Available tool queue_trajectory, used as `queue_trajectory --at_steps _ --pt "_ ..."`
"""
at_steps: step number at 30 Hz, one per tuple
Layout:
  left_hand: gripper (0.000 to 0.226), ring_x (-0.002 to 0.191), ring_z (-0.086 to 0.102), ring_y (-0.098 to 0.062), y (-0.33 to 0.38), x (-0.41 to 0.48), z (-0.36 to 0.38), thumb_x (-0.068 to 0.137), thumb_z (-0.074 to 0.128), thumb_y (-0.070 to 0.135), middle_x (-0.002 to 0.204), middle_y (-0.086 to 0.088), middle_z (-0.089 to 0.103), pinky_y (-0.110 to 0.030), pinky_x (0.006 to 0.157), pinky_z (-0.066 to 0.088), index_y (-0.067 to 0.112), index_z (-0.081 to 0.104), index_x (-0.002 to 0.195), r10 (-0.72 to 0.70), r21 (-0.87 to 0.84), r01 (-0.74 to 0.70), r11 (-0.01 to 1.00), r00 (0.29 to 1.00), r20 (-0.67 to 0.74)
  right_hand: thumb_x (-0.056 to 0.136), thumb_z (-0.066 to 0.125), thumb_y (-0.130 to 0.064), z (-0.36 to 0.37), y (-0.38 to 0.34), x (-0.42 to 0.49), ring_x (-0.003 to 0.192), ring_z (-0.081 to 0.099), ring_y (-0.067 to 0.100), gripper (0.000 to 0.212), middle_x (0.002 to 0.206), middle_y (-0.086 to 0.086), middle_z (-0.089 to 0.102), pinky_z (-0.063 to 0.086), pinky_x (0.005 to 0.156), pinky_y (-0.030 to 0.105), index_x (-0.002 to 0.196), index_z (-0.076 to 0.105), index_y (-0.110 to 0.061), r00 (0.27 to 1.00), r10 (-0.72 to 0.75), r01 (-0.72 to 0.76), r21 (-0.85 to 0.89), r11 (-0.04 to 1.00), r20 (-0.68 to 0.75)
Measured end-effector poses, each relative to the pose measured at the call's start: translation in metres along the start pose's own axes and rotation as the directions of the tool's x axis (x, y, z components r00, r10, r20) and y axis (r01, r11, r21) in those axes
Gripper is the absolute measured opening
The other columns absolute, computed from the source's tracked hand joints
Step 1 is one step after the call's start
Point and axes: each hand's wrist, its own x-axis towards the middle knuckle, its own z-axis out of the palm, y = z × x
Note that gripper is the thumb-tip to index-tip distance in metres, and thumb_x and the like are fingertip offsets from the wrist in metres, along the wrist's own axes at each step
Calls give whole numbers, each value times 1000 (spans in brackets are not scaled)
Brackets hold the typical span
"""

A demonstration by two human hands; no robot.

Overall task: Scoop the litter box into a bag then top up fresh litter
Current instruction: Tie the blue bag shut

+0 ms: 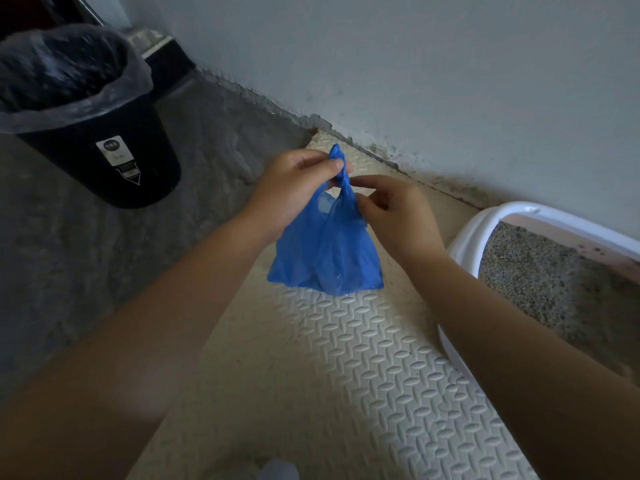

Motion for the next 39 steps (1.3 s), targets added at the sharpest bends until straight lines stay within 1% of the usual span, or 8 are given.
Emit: queue_trajectory --at_steps 6,9,12,15,19,27,33,39 --pt "19 84 69 -8 0 -2 0 93 54 8 82 7 74 -17 77 50 13 72 85 17 13 -17 1000 999 28 89 58 -18 4 -2 -1 50 44 4 16 62 6 58 37 54 23 94 70 -28 1000 25 -26 54 998 13" --pt "20 84 69 -5 0 -3 0 94 54 7 82 9 74 -14 76 50 14 71 85 20 13 -20 1000 1000 24 87 60 -18 1 -2 1 55 50 -1 14 68 -8 62 40 57 18 82 69 -28 999 38 -36 72 997 -33" --pt "21 84 69 -6 -3 -3 0 95 52 7 83 6 73 -16 78 50 12 71 87 19 -18 -19 1000 1000 22 89 56 -19 -3 0 6 69 54 -3 11 85 -10 63 38 59 10 83 63 -24 997 -13 9 -48 999 -80" --pt "20 86 70 -10 -7 -2 3 96 52 9 87 -1 72 -21 84 52 11 70 89 27 -41 -26 999 999 26 92 49 -12 -3 4 7 89 58 5 8 97 -5 64 43 74 18 93 56 -16 989 -102 95 -67 993 -104" --pt "19 89 70 -13 -9 -1 4 96 51 9 86 -1 72 -22 85 52 8 69 91 30 -83 -27 996 999 29 90 49 -4 -5 3 5 70 53 5 9 79 0 60 40 65 17 90 52 -13 988 -136 142 75 987 -70" --pt "18 78 69 -5 -11 -2 3 97 50 5 88 -3 69 -15 75 50 1 67 94 44 -65 -42 997 999 20 81 64 2 -16 4 9 73 57 7 22 79 -6 60 47 75 20 90 56 -16 994 -107 105 208 973 -3" --pt "21 81 69 -5 -12 -3 4 96 50 4 82 5 71 -15 76 50 10 69 87 67 -41 -65 997 997 36 79 70 -2 -27 2 13 60 45 10 25 83 -1 63 43 63 23 94 67 -22 994 -86 76 131 988 71" --pt "22 79 69 -5 -10 -4 5 96 51 7 78 8 72 -16 76 50 14 69 86 84 -20 -84 996 996 37 82 70 -9 -38 -1 15 71 56 15 14 77 -1 68 48 70 27 78 68 -22 991 -97 89 91 992 91"
